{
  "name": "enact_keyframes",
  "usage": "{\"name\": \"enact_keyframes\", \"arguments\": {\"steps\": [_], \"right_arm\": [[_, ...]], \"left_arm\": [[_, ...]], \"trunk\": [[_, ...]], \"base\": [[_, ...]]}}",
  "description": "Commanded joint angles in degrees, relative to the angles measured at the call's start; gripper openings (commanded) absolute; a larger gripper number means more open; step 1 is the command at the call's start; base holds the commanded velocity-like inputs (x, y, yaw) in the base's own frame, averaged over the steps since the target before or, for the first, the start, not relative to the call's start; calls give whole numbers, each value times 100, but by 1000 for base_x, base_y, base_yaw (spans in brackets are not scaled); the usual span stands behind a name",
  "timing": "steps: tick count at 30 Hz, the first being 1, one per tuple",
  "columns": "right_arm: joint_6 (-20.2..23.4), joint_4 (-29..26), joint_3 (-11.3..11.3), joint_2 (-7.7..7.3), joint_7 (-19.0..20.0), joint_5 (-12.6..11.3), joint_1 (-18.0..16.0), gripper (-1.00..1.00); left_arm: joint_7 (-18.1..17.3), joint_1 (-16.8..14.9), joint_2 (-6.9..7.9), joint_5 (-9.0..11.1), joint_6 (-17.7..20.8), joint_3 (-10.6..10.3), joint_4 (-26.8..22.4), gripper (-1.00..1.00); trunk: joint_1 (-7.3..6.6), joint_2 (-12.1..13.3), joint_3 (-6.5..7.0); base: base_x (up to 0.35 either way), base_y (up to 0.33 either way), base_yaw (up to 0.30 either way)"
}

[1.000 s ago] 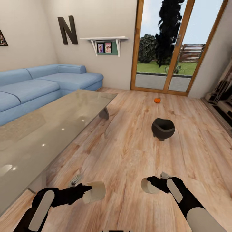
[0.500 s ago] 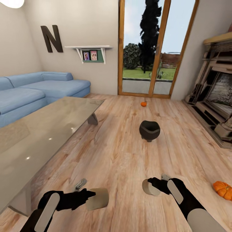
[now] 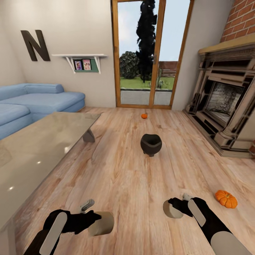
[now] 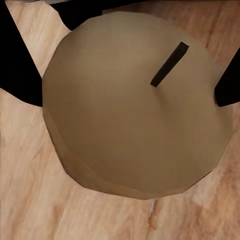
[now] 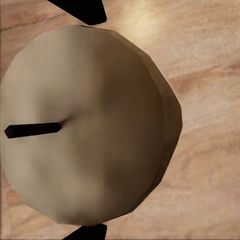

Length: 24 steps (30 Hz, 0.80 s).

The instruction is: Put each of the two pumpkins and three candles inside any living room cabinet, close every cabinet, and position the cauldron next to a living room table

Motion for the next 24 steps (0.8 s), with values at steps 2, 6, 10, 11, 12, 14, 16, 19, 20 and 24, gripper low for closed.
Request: {"name": "enact_keyframes", "arguments": {"steps": [2, 6, 10, 11, 12, 14, 16, 19, 20, 24], "right_arm": [[-4, 0, 4, -23, -1, -23, -2, -100], [4, 0, 5, -32, 1, -23, -2, -100], [-7, 14, 30, -29, -5, -10, -10, -100], [-15, 21, 40, -16, -9, -4, -13, -100], [-21, 26, 47, -7, -12, 0, -14, -100], [-24, 32, 54, -4, -15, 1, -20, -100], [-17, 41, 56, -12, -16, -1, -20, -100], [-4, 60, 44, -29, -7, -18, -23, -100], [-1, 61, 38, -28, -4, -22, -24, -100], [19, 54, 61, 3, -7, -19, -25, -100]], "left_arm": [[175, 0, -44, 13, -5, -19, -1, -100], [435, 0, -76, 8, -11, -35, -1, -100], [567, 0, -85, 4, -16, -45, 0, -100], [574, 0, -88, 4, -14, -45, -1, -100], [579, 0, -87, 4, -14, -45, -1, -100], [584, -1, -91, 4, -19, -46, -1, -100], [586, 0, -92, 4, -20, -46, -1, -100], [587, 0, -92, 4, -21, -46, -1, -100], [587, 0, -93, 4, -21, -46, -1, -100], [587, 0, -91, 4, -21, -46, -1, -100]], "trunk": [[-45, 82, 29], [-132, 242, 84], [-220, 402, 144], [-242, 443, 161], [-264, 483, 178], [-308, 563, 214], [-352, 643, 250], [-418, 763, 303], [-440, 804, 321], [-528, 964, 393]], "base": [[0, 0, -258], [0, 0, -256], [-65, 0, -119], [-223, 0, -30], [-248, 0, -19], [-171, 0, -9], [-65, 0, -3], [-19, 0, -1], [-5, 0, 0], [-82, 0, 0]]}}
